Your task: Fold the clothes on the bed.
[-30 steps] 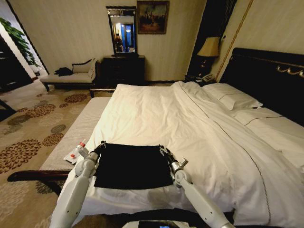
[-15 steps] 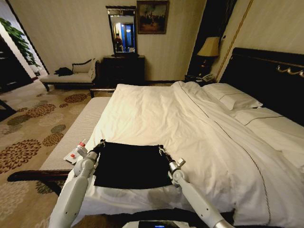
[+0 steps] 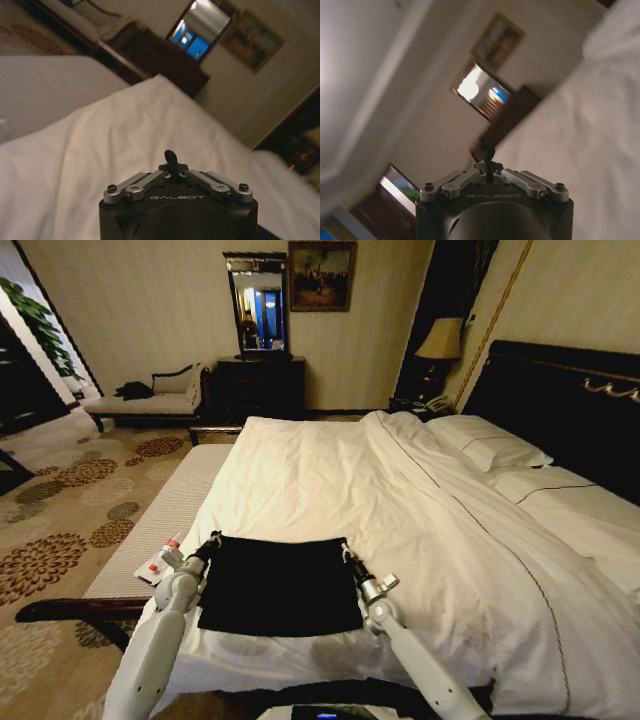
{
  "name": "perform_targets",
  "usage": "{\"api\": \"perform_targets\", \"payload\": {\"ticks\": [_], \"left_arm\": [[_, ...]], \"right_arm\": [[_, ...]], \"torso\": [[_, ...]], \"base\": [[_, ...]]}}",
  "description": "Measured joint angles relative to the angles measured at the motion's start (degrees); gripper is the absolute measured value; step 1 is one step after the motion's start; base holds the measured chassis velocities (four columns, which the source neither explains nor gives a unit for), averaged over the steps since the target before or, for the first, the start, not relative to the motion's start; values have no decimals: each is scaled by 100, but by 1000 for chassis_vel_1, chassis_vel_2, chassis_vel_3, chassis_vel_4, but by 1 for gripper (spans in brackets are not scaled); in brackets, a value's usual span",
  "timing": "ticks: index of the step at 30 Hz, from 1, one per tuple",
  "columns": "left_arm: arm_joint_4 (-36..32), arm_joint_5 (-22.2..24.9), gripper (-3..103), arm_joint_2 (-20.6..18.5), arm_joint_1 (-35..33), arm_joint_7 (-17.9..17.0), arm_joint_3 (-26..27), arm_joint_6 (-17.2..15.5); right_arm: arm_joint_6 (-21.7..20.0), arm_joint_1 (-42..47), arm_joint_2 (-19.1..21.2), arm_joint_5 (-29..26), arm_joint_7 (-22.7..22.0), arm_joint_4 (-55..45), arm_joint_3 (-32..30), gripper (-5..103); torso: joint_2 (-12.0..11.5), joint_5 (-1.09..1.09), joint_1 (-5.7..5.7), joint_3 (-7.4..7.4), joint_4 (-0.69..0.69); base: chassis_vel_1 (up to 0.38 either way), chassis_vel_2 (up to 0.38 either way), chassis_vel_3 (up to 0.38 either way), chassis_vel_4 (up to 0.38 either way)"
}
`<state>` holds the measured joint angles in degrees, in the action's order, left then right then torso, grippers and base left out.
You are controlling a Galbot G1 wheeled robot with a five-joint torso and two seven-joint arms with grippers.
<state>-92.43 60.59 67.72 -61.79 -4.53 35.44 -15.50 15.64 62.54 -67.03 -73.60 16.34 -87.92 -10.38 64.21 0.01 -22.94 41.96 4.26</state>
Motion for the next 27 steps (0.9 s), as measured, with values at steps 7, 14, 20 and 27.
{"api": "perform_targets", "payload": {"ticks": [7,14,20,27], "left_arm": [[-1364,664,1,121,-699,105,673,90],[-2351,889,1,80,-1289,69,925,95],[-3356,1062,1,53,-1902,-106,1161,95],[-4209,1437,1,-106,-2144,-526,1332,16]], "right_arm": [[158,666,386,-166,56,-1425,-703,1],[214,1228,415,78,-294,-2241,-1174,1],[171,1957,417,592,-1122,-3635,-1696,1],[-925,2142,762,840,-3677,-5088,-2107,1]], "torso": [[0,-1,0,-1,-1],[0,0,0,-1,0],[0,-3,1,-1,0],[2,-2,2,-2,-1]], "base": [[0,0,0,0],[0,0,0,0],[0,0,0,0],[0,0,0,0]]}}
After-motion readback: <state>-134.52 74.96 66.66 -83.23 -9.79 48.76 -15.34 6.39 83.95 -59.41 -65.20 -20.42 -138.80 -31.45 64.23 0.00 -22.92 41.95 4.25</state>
